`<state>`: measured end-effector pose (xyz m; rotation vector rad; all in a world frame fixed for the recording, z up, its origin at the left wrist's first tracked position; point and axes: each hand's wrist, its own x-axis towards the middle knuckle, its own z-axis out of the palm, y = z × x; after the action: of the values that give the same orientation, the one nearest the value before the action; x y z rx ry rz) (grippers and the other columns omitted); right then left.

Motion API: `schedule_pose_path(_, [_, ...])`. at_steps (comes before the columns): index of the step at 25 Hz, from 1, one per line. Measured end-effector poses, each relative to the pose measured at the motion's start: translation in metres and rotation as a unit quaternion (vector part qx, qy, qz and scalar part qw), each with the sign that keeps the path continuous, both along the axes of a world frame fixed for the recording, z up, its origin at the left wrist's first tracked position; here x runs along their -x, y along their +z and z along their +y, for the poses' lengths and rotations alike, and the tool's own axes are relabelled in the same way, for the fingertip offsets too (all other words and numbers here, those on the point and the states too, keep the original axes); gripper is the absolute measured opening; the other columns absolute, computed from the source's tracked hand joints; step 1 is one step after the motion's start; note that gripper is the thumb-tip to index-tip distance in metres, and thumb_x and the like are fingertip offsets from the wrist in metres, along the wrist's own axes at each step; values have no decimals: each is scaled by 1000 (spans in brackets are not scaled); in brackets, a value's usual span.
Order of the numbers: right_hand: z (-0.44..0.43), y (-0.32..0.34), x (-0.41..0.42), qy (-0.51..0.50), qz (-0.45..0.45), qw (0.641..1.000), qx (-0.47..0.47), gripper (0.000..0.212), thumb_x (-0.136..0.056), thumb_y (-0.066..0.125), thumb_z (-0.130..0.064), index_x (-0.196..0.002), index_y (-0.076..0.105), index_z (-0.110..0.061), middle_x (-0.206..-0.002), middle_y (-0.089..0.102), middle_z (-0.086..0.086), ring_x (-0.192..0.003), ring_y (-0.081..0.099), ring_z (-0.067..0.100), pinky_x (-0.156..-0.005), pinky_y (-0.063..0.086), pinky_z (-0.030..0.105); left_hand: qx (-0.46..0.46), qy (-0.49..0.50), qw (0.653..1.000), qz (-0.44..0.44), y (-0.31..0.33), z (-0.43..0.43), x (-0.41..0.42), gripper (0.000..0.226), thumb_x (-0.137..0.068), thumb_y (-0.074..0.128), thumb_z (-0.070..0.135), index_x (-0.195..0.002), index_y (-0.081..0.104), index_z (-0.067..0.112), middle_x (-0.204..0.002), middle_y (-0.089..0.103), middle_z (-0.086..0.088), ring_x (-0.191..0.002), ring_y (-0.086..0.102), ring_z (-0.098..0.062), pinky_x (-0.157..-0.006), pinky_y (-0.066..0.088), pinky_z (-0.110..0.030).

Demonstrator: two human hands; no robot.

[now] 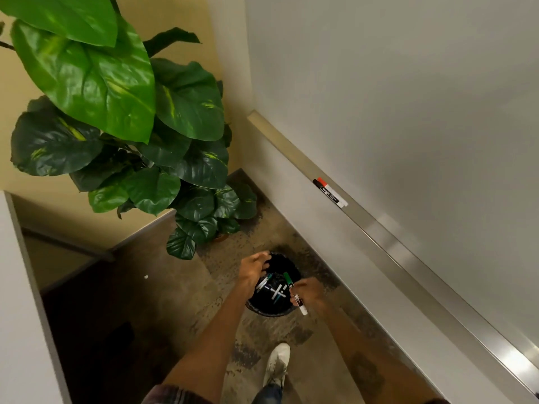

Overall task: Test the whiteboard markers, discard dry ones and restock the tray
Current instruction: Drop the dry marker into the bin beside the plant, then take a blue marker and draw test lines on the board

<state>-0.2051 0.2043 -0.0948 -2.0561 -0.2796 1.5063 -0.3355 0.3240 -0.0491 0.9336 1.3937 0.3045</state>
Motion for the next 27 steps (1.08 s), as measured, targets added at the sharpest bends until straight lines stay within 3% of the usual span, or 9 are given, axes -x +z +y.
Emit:
schedule_pose_path(3, [-2,-12,3,46,-41,998,28,10,-86,63,5,-78,67,11,-66,60,24,-47,55,24,-55,49,32,26,-10,999,16,-10,2,6,30,-102,54,18,-126,65,5,-120,69,-7,-92,64,-14,-68,50,-19])
schedule_pose_path(5, [4,-20,0,102,-81,991,28,13,-87,65,-1,-87,70,11,-77,66,30,-50,58,21,-53,50,27,42,-13,999,12,-13,1,9,31,-102,53,18,-128,63,4,-124,67,-9,-105,64,-20,-72,50,-19])
schedule_pose_path(7, [15,-23,3,157,-106,981,38,10,-87,66,-11,-83,72,-4,-82,70,22,-65,64,26,-66,57,32,49,-16,999,10,-19,0,11,31,-102,52,18,-128,63,4,-127,66,-10,-116,62,-26,-78,50,-24])
schedule_pose_path(9, [31,-21,8,188,-124,974,37,13,-87,66,-16,-75,67,-17,-82,67,12,-78,63,25,-82,57,40,55,-12,998,15,-25,2,14,31,-102,53,18,-127,63,3,-124,66,-10,-110,63,-24,-74,50,-24])
schedule_pose_path(11, [45,-15,11,204,-158,966,9,10,-88,67,-16,-92,73,-9,-95,71,16,-92,66,28,-88,52,37,63,-8,998,24,-28,6,17,32,-102,52,17,-128,63,2,-117,67,-7,-95,63,-17,-66,48,-18])
schedule_pose_path(13, [55,-9,8,198,-180,964,-4,33,-90,66,-17,-120,67,-2,-117,69,16,-111,64,29,-94,47,32,76,-2,997,30,-31,9,20,30,-102,51,16,-127,62,2,-117,66,-7,-92,63,-15,-62,47,-16])
schedule_pose_path(15, [57,-3,2,167,-188,968,-10,37,-92,65,-18,-127,64,-6,-124,67,13,-115,62,27,-98,46,32,82,6,996,31,-32,10,22,30,-102,52,17,-127,62,3,-124,66,-11,-106,64,-23,-63,47,-18])
schedule_pose_path(23, [15,14,-21,74,-198,977,-32,24,-91,62,-12,-112,72,-10,-113,72,8,-108,66,23,-94,49,29,33,-49,998,20,-18,-12,-12,29,-102,52,19,-126,65,8,-120,69,-4,-100,63,-16,-83,50,-28])
schedule_pose_path(27, [-16,32,-38,43,-211,975,-62,23,-90,61,-11,-110,73,-10,-113,72,7,-109,65,23,-93,47,28,6,-101,995,-2,-7,-35,-48,29,-102,52,21,-125,66,9,-118,71,-5,-100,64,-17,-75,51,-24])
